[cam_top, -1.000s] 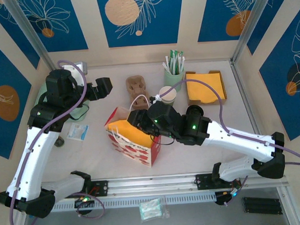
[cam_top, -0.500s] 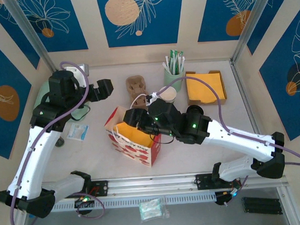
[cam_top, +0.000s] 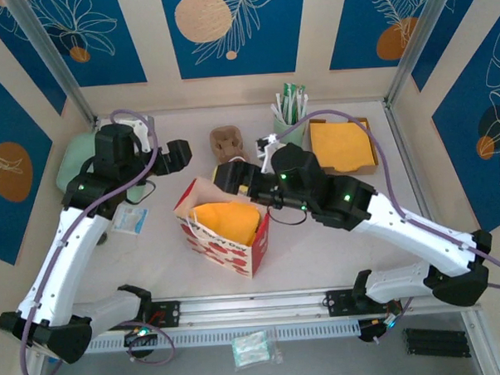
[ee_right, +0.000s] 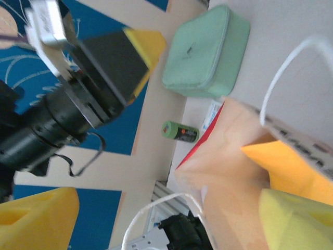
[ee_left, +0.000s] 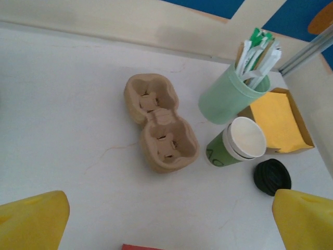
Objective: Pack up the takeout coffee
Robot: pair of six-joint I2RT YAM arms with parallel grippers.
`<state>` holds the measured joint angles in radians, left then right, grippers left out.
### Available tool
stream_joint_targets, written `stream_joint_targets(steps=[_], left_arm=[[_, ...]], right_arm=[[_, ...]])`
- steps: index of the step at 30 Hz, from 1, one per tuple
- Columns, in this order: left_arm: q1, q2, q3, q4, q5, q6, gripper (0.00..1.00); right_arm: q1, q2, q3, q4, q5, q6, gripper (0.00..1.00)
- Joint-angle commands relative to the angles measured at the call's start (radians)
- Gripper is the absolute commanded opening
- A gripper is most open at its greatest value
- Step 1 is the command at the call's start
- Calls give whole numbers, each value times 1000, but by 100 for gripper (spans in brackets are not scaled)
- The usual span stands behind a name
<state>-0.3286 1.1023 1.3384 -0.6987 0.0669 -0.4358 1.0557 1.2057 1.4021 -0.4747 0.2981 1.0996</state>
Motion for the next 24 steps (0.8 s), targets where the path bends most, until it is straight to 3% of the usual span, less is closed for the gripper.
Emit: stream_joint_targets(steps=[1, 6, 11, 15, 24], left_arm=[[21, -15, -44, 51, -59, 19, 99], [35, -16, -113, 101, -115, 30, 99], [65, -16, -166, 136, -175, 61, 99], [100, -23, -232, 184, -237, 100, 99], [216, -83, -452, 381, -293, 175, 99]], right_arm=[[-58, -62, 29, -80, -35, -93, 94], [-198, -123, 23, -181, -67, -201, 100], [-337, -180, -24, -237, 28, -364, 99], [-483, -214, -112, -198, 118, -483, 99], [-842, -192, -320, -11, 108, -601, 99]])
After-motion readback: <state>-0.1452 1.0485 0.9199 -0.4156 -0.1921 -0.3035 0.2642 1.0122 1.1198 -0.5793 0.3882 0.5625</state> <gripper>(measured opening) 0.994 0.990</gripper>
